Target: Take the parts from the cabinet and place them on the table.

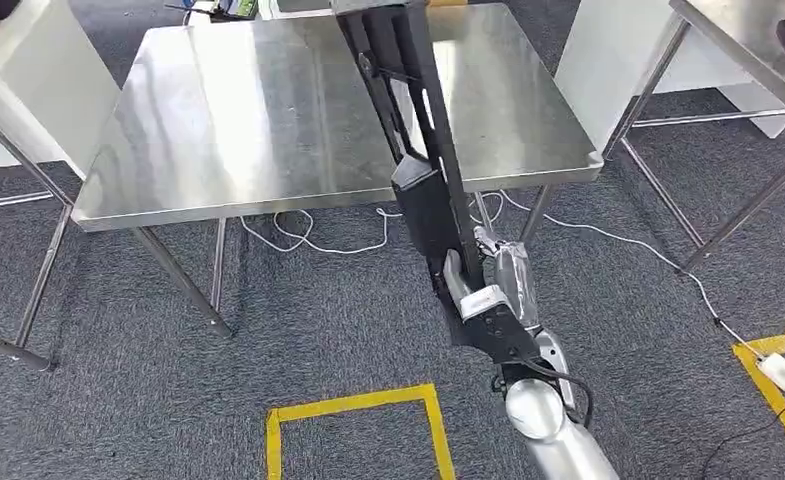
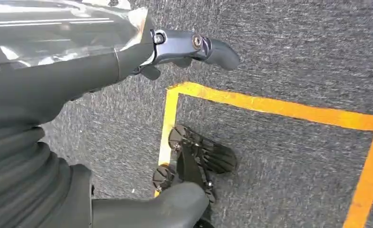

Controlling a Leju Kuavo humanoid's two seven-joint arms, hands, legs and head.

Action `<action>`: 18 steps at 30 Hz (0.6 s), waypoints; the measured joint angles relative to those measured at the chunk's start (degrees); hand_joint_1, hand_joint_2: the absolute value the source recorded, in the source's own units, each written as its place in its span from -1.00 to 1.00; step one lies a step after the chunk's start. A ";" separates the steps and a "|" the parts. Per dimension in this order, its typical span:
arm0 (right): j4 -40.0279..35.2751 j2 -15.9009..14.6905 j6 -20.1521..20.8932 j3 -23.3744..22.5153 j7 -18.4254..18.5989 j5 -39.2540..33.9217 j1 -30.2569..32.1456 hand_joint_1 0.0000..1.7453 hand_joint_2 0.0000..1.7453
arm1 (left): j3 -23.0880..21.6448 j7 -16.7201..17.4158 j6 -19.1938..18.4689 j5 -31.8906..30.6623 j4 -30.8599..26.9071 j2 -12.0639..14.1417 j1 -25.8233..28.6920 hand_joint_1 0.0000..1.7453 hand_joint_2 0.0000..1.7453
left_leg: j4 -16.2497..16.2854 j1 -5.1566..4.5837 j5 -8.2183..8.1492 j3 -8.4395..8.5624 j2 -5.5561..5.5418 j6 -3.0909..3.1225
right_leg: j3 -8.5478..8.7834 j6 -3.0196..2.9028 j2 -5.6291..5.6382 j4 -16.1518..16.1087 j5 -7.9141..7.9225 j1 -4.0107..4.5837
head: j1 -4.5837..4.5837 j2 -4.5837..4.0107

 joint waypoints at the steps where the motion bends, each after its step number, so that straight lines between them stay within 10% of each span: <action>1: 0.00 0.00 0.00 0.00 0.00 0.00 0.00 1.00 1.00 | 0.02 0.00 0.04 0.02 -0.02 0.00 0.00 -1.00 1.00 | -0.10 0.00 0.03 0.06 0.03 -0.06 | 0.00 -0.01 0.04 0.01 -0.01 0.01 | -0.02 0.02; 9: -0.02 -0.24 -0.32 -0.04 0.39 1.36 -0.20 1.00 1.00 | 0.48 0.00 0.20 0.02 0.00 -0.02 0.03 -1.00 1.00 | -0.32 0.14 0.09 0.09 0.05 -1.29 | -0.09 -0.17 0.03 0.08 -0.07 0.21 | 0.02 0.00; 18: -2.95 -3.72 -8.33 -3.35 9.05 26.62 -1.33 1.00 1.00 | 1.44 0.55 0.61 -0.09 0.00 -0.04 0.11 -1.00 1.00 | -0.26 -0.24 0.06 0.07 0.06 -1.60 | -0.11 -0.16 0.01 0.08 -0.07 -0.04 | 0.04 0.00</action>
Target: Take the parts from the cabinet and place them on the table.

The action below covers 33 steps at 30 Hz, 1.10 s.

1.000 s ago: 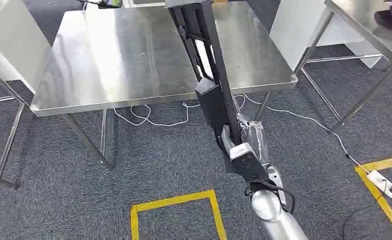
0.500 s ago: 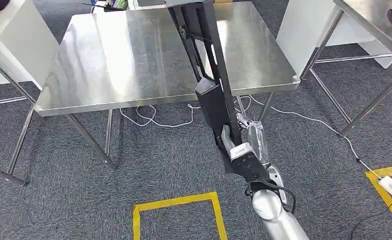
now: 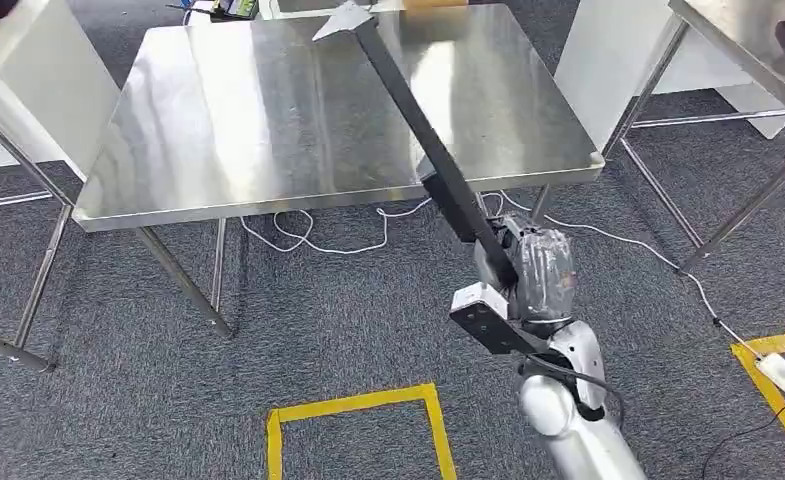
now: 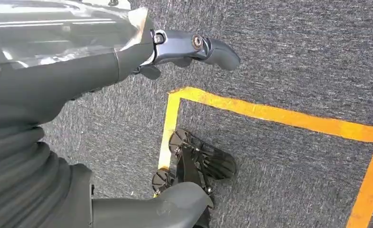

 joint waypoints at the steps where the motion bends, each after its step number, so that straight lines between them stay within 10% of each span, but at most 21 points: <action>1: -0.39 -0.83 -1.42 -0.70 1.70 4.56 -0.64 1.00 1.00 | 0.00 0.26 0.00 -0.02 0.00 0.02 0.03 -1.00 1.00 | 0.00 -0.05 0.00 0.00 0.00 0.01 | -0.01 0.01 0.00 0.00 0.01 -0.11 | -0.02 0.00; 9: -2.49 -6.95 -3.29 -6.57 4.19 11.08 -5.40 1.00 1.00 | 0.57 0.83 -1.59 0.59 0.00 0.02 0.07 -1.00 1.00 | 0.03 -0.28 0.01 0.01 0.04 0.05 | 0.02 0.04 0.03 0.00 0.02 -0.25 | -0.02 0.00; 33: -1.94 -8.15 -0.93 -5.85 4.43 13.82 -8.49 1.00 1.00 | 2.51 -0.11 -3.15 1.18 -0.02 -0.11 0.07 -1.00 1.00 | 0.02 -0.17 0.01 -0.01 0.01 0.05 | 0.00 0.03 0.02 0.01 0.02 -0.20 | -0.02 0.00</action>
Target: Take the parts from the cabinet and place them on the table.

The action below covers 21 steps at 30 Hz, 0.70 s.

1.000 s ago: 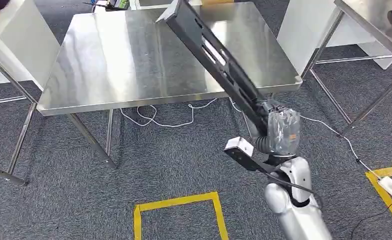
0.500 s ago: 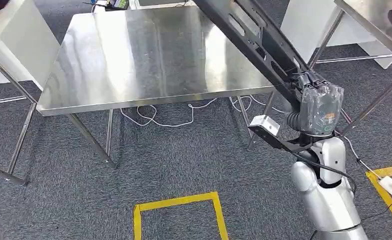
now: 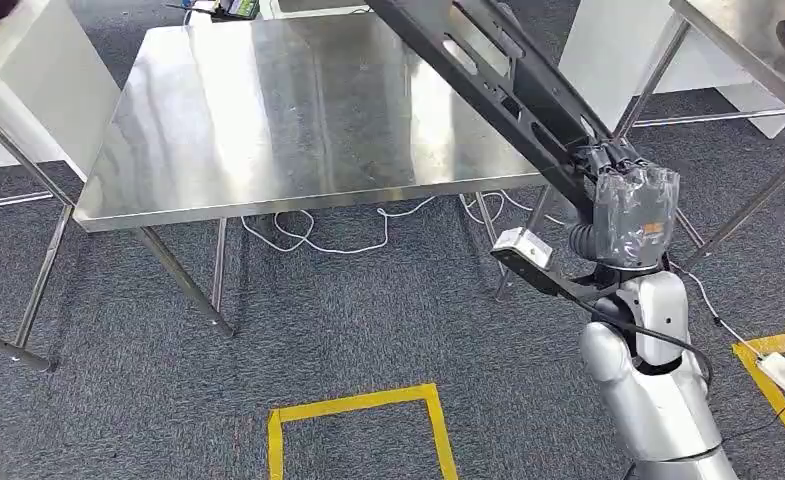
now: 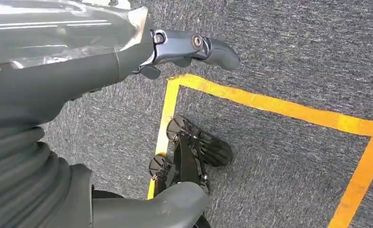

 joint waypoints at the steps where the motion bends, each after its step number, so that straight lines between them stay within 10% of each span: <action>1: 0.00 0.00 0.04 0.17 0.02 0.02 0.04 1.00 1.00 | 0.00 -0.02 -0.02 -0.07 0.00 0.00 0.00 -1.00 1.00 | 0.00 0.00 0.00 0.00 0.00 0.00 | 0.00 0.00 0.00 0.00 0.00 0.00 | 0.00 0.00; 6: 0.02 0.74 0.70 2.01 0.39 0.13 0.39 1.00 1.00 | 0.00 -0.44 -0.94 -0.55 0.00 0.07 -0.09 -1.00 1.00 | 0.32 -0.14 -0.18 -0.14 0.02 0.15 | 0.17 0.19 0.02 -0.47 0.14 -0.58 | 0.00 0.00; 9: -0.13 1.14 0.72 2.19 1.05 1.00 0.32 1.00 1.00 | -0.02 -0.70 -1.01 -1.14 -0.02 0.17 -0.18 -1.00 1.00 | -3.00 0.73 1.37 1.75 0.28 1.94 | 0.57 0.66 -0.24 -1.41 0.38 0.14 | 0.15 0.00; 13: -0.11 1.44 0.74 2.32 1.16 1.07 0.29 1.00 1.00 | -0.02 -0.74 -1.01 -1.18 -0.02 0.11 -0.21 -1.00 1.00 | -3.88 1.11 1.72 2.27 0.83 2.03 | -6.65 0.58 -0.43 13.54 -6.16 -0.59 | 0.26 0.00; 15: -0.04 1.49 0.79 2.47 1.25 1.09 0.74 1.00 1.00 | -0.02 -0.74 -1.01 -1.18 -0.02 0.09 -0.20 -1.00 1.00 | -3.76 1.64 1.57 2.19 0.85 1.33 | -7.90 2.01 -0.50 15.77 -5.98 -1.48 | 0.26 0.00; 18: -0.02 1.53 0.81 2.53 1.40 1.07 0.67 1.00 1.00 | -0.02 -0.74 -1.01 -1.18 -0.02 0.09 -0.21 -1.00 1.00 | -1.97 2.83 0.49 1.79 0.72 -0.83 | -0.57 5.64 -0.56 1.71 -0.22 -3.40 | 0.31 0.00; 19: 0.11 1.57 0.81 2.58 1.40 1.09 0.60 1.00 1.00 | -0.02 -0.74 -1.01 -1.18 -0.15 0.48 -0.21 -1.00 1.00 | -0.85 2.55 -0.23 1.14 0.62 -1.88 | -0.30 5.85 0.02 1.05 -0.86 -3.34 | 0.67 0.02; 21: 0.15 1.79 0.96 2.78 1.40 1.14 0.75 1.00 1.00 | -0.04 -0.87 -1.03 -1.25 -0.15 0.41 -0.27 -1.00 1.00 | -0.22 2.67 -0.51 0.56 0.39 -2.58 | -0.36 3.14 0.16 1.57 -0.84 -3.03 | 0.52 0.00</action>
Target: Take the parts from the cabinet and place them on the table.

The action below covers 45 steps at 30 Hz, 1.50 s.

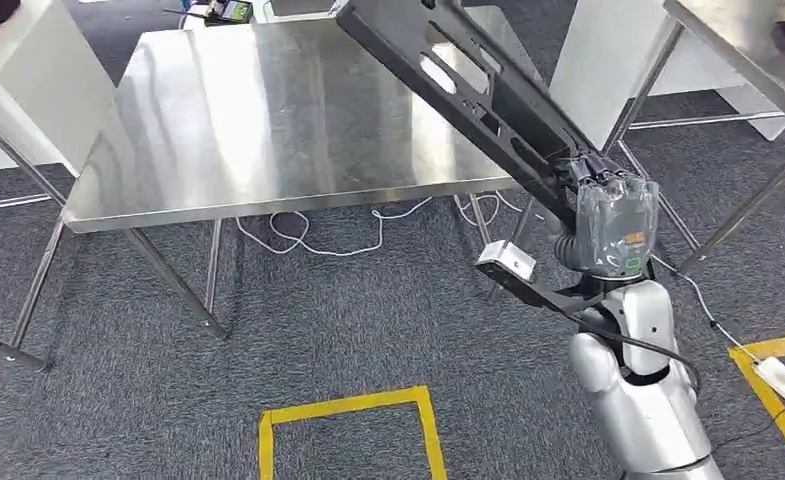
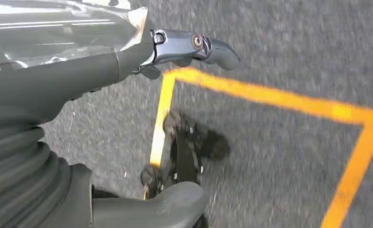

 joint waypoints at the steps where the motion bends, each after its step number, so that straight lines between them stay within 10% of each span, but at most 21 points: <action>1: 0.02 0.04 0.02 0.02 0.04 0.00 0.07 1.00 1.00 | 0.00 0.00 0.02 0.00 0.04 -0.04 0.12 -1.00 1.00 | -0.11 0.17 0.14 0.08 -0.13 -0.08 | -0.18 -0.56 -0.03 0.32 -0.05 0.27 | -0.26 0.02; 4: 0.09 0.22 0.00 0.07 0.15 -0.04 0.02 1.00 1.00 | 0.00 0.02 0.02 0.00 0.02 0.09 0.12 -1.00 1.00 | -0.63 0.82 -0.48 0.62 0.24 -0.81 | -0.26 -1.35 -0.03 0.21 0.11 0.00 | -0.11 0.02; 15: 0.52 1.75 -0.07 0.20 0.15 0.90 0.06 1.00 1.00 | 0.00 0.37 0.79 -0.57 0.00 0.11 0.02 -1.00 1.00 | -1.56 0.64 0.44 1.31 1.16 -0.02 | -0.53 -1.79 -0.21 0.27 0.13 0.92 | -0.68 0.02; 16: 0.63 1.77 -0.11 0.20 0.11 0.87 0.06 1.00 1.00 | -0.02 0.46 0.87 -0.63 -0.07 0.42 -0.03 -1.00 1.00 | -1.20 0.78 0.16 1.20 1.22 -0.08 | -0.33 -1.43 -0.28 -0.38 0.30 -0.24 | -0.54 0.02; 20: 0.72 1.38 -0.55 -0.33 -0.07 0.64 0.26 1.00 1.00 | -0.02 0.42 0.85 -0.85 0.11 -0.09 -0.19 -1.00 1.00 | -10.42 0.28 3.69 6.61 1.92 3.27 | 0.02 -1.86 -1.06 -0.28 0.27 0.68 | -0.99 0.00; 24: 0.81 1.29 -0.90 -0.57 -0.26 0.74 0.99 1.00 1.00 | -0.02 0.46 0.68 -1.05 0.20 -0.28 -0.36 -1.00 1.00 | -9.75 1.31 3.49 6.44 2.11 1.73 | -6.74 -0.96 -1.09 10.90 -3.09 0.11 | -0.35 0.00; 27: 0.79 1.27 -0.85 -0.61 -0.26 0.96 1.17 1.00 1.00 | -0.02 0.50 0.68 -1.07 0.26 -0.59 -0.31 -1.00 1.00 | -5.95 2.95 1.28 5.08 1.67 -1.02 | -1.95 2.55 -1.15 0.75 1.93 -1.31 | -0.28 0.00; 28: 0.83 1.27 -0.85 -0.63 -0.26 0.96 1.37 1.00 1.00 | -0.02 0.53 0.72 -1.11 0.22 -0.44 -0.31 -1.00 1.00 | -3.43 2.88 -0.12 4.01 1.51 -2.22 | -1.91 2.98 -0.79 1.17 1.22 -1.23 | -0.24 0.02; 29: 0.92 1.29 -0.79 -0.59 -0.42 0.98 1.35 1.00 1.00 | -0.02 0.52 1.05 -1.11 -0.07 0.48 -0.36 -1.00 1.00 | -1.30 2.94 -1.56 2.67 1.53 -3.33 | -2.55 2.56 -0.34 2.05 0.47 -1.38 | 1.21 0.00; 30: 0.65 1.29 -0.72 -0.61 -0.44 0.96 1.67 1.00 1.00 | -0.09 0.50 1.03 -1.22 0.09 0.07 -0.41 -1.00 1.00 | 0.01 2.74 -2.14 1.93 1.48 -3.50 | -3.18 0.00 -0.33 3.75 -0.23 -1.45 | 0.68 0.02; 33: 0.72 1.31 -0.48 -0.68 -0.46 0.79 2.05 1.00 1.00 | -0.07 0.63 1.27 -1.16 0.15 0.07 -0.22 -1.00 1.00 | -0.18 2.84 -2.62 2.10 1.53 -4.20 | -3.52 -1.45 -0.53 4.67 -1.05 -1.02 | -0.92 0.00; 35: 0.66 1.27 -0.46 -0.72 -0.55 0.70 1.98 1.00 1.00 | -0.07 0.70 1.29 -1.11 0.20 0.02 -0.34 -1.00 1.00 | 4.74 2.41 -5.17 -0.18 3.47 -2.66 | -3.24 -2.37 -0.61 4.35 -1.10 -0.32 | -1.75 0.00; 39: 0.68 1.22 -0.42 -0.66 -0.70 0.39 1.83 1.00 1.00 | -0.07 0.77 1.38 -1.03 0.22 -0.22 -0.28 -1.00 1.00 | 20.03 -0.13 -9.39 -9.68 3.85 0.45 | -3.10 -2.63 -0.88 4.20 -1.31 1.70 | -1.77 0.02; 41: 0.72 1.22 -0.37 -0.63 -0.74 0.28 1.83 1.00 1.00 | -0.07 0.81 1.40 -1.03 0.22 -0.24 -0.21 -1.00 1.00 | 16.28 -2.32 -5.68 -9.21 3.74 3.57 | -2.86 -2.98 -0.89 4.07 -1.52 3.07 | -1.77 0.00; 44: 0.83 1.22 -0.37 -0.63 -0.79 0.15 2.16 1.00 1.00 | -0.04 0.85 1.57 -1.01 -0.04 0.48 -0.16 -1.00 1.00 | 5.40 -6.56 -0.74 -4.41 3.12 10.38 | -1.88 -3.27 -0.82 2.94 -1.48 4.26 | -1.09 0.00; 45: 0.96 1.14 -0.37 -0.61 -0.85 0.04 2.42 1.00 1.00 | -0.04 0.79 1.60 -0.94 0.04 0.33 0.00 -1.00 1.00 | 4.46 -6.61 -0.41 -4.00 3.32 10.57 | -1.44 -3.21 -0.87 2.46 -1.52 4.07 | -0.89 0.02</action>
